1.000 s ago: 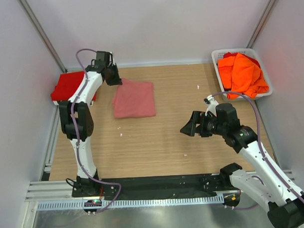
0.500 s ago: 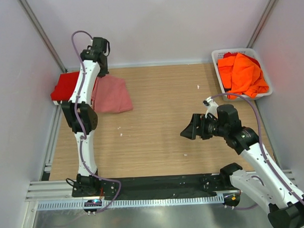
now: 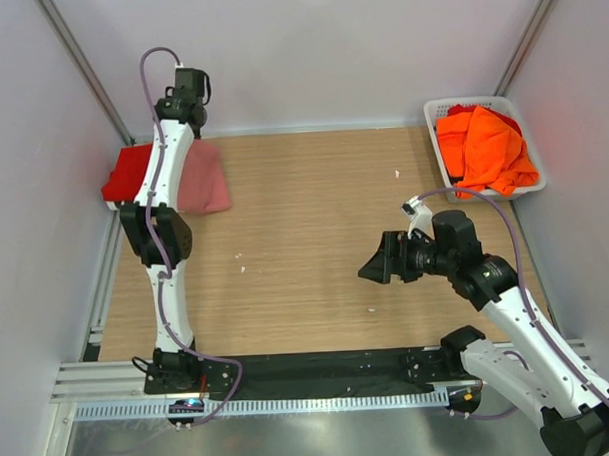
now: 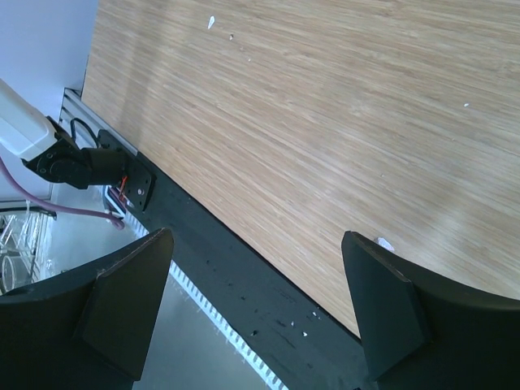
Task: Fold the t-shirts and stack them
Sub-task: Neatly place the folded tshirt to the corner
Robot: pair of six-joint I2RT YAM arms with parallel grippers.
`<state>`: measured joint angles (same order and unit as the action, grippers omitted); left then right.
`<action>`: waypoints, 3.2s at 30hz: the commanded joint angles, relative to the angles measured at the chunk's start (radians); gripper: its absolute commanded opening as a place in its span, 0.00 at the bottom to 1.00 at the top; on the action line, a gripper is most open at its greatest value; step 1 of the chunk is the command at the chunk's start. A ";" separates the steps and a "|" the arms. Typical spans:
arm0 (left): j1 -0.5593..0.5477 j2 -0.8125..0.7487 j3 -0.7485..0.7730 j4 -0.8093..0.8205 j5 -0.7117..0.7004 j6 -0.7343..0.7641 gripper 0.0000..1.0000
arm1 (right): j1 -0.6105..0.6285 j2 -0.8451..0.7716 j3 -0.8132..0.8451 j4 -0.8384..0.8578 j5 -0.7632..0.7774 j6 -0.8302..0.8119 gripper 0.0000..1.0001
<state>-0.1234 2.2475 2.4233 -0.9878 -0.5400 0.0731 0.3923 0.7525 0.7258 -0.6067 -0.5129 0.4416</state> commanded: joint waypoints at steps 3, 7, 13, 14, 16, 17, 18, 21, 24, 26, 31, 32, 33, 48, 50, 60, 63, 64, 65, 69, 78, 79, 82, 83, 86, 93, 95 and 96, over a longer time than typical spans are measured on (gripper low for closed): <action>0.024 -0.094 0.065 0.129 -0.020 0.083 0.00 | 0.022 -0.001 0.017 0.022 -0.016 -0.011 0.91; 0.034 -0.103 0.059 0.138 -0.012 0.093 0.02 | 0.028 -0.001 0.017 0.022 -0.018 -0.012 0.91; 0.062 -0.118 0.074 0.156 0.003 0.100 0.03 | 0.048 0.011 0.015 0.024 -0.016 -0.012 0.91; 0.064 -0.123 0.076 0.169 0.005 0.105 0.03 | 0.051 0.013 0.015 0.024 -0.015 -0.012 0.91; 0.064 -0.127 0.079 0.185 0.000 0.119 0.04 | 0.057 0.019 0.015 0.027 -0.016 -0.012 0.92; 0.062 -0.128 0.085 0.192 0.000 0.125 0.04 | 0.057 0.021 0.015 0.027 -0.013 -0.012 0.91; 0.064 -0.129 0.086 0.198 0.002 0.129 0.04 | 0.059 0.022 0.015 0.027 -0.015 -0.012 0.91; 0.067 -0.135 0.089 0.218 0.002 0.145 0.04 | 0.062 0.022 0.015 0.025 -0.012 -0.012 0.91; 0.079 -0.137 0.094 0.218 0.023 0.142 0.04 | 0.063 0.030 0.017 0.024 -0.013 -0.011 0.92; 0.085 -0.137 0.097 0.216 0.032 0.136 0.04 | 0.065 0.034 0.017 0.024 -0.012 -0.012 0.92; 0.103 -0.152 0.111 0.225 0.049 0.126 0.04 | 0.068 0.042 0.015 0.025 -0.010 -0.011 0.92; 0.110 -0.154 0.111 0.227 0.052 0.122 0.04 | 0.066 0.044 0.015 0.025 -0.012 -0.014 0.92; 0.114 -0.160 0.112 0.230 0.060 0.117 0.04 | 0.066 0.048 0.014 0.025 -0.012 -0.012 0.92; 0.179 -0.146 0.068 0.221 0.143 0.086 0.04 | 0.071 0.073 0.012 0.028 -0.004 -0.011 0.92; 0.180 -0.129 0.069 0.221 0.146 0.083 0.04 | 0.069 0.076 0.011 0.030 -0.003 -0.012 0.92; 0.206 0.021 0.146 0.222 0.164 0.071 0.04 | 0.071 0.091 0.012 0.022 0.005 -0.011 0.92; 0.215 0.029 0.134 0.289 0.161 0.094 0.05 | 0.069 0.103 0.011 0.019 0.008 -0.009 0.92; 0.217 0.034 0.134 0.313 0.157 0.111 0.05 | 0.069 0.114 0.012 0.021 0.011 -0.009 0.92; 0.215 0.041 0.134 0.355 0.150 0.123 0.05 | 0.069 0.120 0.015 0.015 0.016 -0.010 0.92; 0.244 0.089 0.143 0.435 0.162 0.148 0.06 | 0.069 0.163 0.038 -0.037 0.036 -0.011 0.92; 0.315 0.253 0.223 0.506 0.224 0.108 0.23 | 0.069 0.163 0.038 -0.021 0.060 0.089 0.92; 0.315 0.262 0.221 0.524 0.204 0.108 0.35 | 0.069 0.166 0.046 -0.027 0.068 0.091 0.92; 0.320 0.274 0.212 0.613 0.170 0.100 0.73 | 0.071 0.174 0.061 -0.027 0.091 0.106 0.92; 0.321 0.273 0.204 0.621 0.164 0.082 0.76 | 0.071 0.176 0.061 -0.027 0.094 0.109 0.92; 0.332 0.250 0.206 0.614 0.147 0.016 0.82 | 0.069 0.177 0.052 0.004 0.083 0.137 0.92; 0.256 0.054 0.106 0.598 0.129 -0.039 1.00 | 0.080 0.182 0.057 0.053 0.091 0.140 0.92; 0.217 -0.029 0.041 0.597 0.106 -0.039 1.00 | 0.082 0.185 0.066 0.050 0.106 0.126 0.92; 0.168 -0.057 0.014 0.598 0.075 -0.029 1.00 | 0.082 0.186 0.070 0.048 0.119 0.114 0.92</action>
<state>0.1471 2.3703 2.4718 -0.4614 -0.4042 0.0624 0.4679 0.9329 0.7452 -0.5964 -0.4290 0.5701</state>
